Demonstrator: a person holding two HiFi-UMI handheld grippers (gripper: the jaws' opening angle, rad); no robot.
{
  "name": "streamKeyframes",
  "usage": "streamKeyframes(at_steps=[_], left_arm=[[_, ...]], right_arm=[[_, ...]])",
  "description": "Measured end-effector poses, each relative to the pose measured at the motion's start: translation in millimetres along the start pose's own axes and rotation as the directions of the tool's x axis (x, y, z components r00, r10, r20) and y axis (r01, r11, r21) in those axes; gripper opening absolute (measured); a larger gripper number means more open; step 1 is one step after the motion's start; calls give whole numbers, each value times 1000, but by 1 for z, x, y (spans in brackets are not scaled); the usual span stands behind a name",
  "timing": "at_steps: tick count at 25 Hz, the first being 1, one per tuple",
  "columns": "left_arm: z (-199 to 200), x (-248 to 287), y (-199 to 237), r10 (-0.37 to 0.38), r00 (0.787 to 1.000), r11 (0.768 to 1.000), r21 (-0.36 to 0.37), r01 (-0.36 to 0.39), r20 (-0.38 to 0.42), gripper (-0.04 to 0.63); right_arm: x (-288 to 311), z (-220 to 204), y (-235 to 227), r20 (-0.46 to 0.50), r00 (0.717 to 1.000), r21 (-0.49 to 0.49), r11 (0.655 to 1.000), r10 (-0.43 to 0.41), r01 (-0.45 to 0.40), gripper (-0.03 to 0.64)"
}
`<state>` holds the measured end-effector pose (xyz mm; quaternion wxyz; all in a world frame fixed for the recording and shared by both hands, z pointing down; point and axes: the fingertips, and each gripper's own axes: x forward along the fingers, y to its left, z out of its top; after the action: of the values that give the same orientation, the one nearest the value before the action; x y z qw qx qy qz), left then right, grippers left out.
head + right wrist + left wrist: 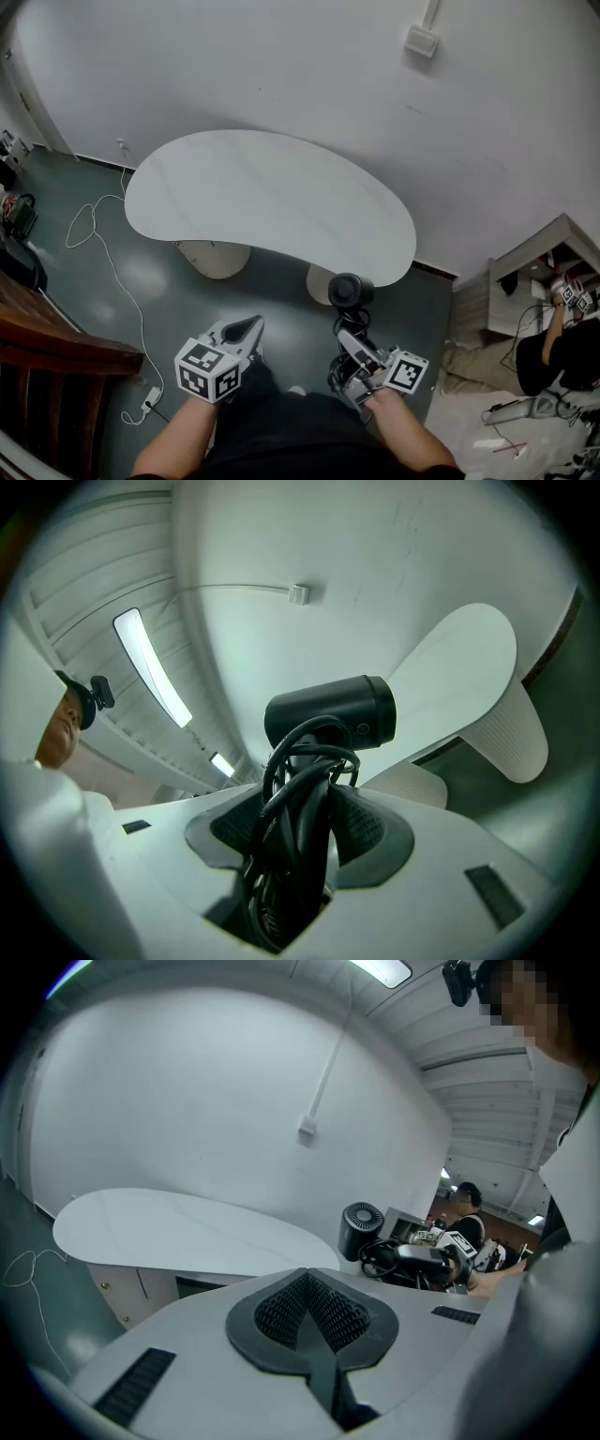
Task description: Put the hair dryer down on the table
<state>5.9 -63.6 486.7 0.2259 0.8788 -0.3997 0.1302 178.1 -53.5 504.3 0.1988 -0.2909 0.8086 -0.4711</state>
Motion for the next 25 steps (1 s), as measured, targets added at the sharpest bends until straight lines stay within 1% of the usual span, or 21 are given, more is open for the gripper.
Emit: streamKeyframes(at_steps=[4, 7, 11, 17, 21, 25], left_arm=[[12, 12, 33, 6, 1000, 1000, 8, -6, -5, 11], [28, 23, 57, -6, 1000, 1000, 13, 6, -3, 11], [50, 36, 90, -23, 1000, 999, 41, 24, -7, 11], [71, 49, 141, -61, 998, 996, 62, 62, -22, 11], [82, 56, 176, -80, 996, 993, 85, 83, -35, 11], [84, 64, 205, -105, 992, 990, 90, 111, -66, 11]], right_arm=[[34, 12, -6, -12, 1000, -21, 1000, -6, 6, 204], [62, 21, -13, -17, 999, -32, 999, -33, 33, 204], [100, 32, -24, -14, 998, -41, 997, -65, 65, 204], [151, 40, -46, 10, 991, -49, 990, -133, 133, 204], [186, 41, -64, 9, 983, -58, 981, -186, 186, 202], [215, 42, -90, 11, 966, -71, 964, -257, 258, 201]])
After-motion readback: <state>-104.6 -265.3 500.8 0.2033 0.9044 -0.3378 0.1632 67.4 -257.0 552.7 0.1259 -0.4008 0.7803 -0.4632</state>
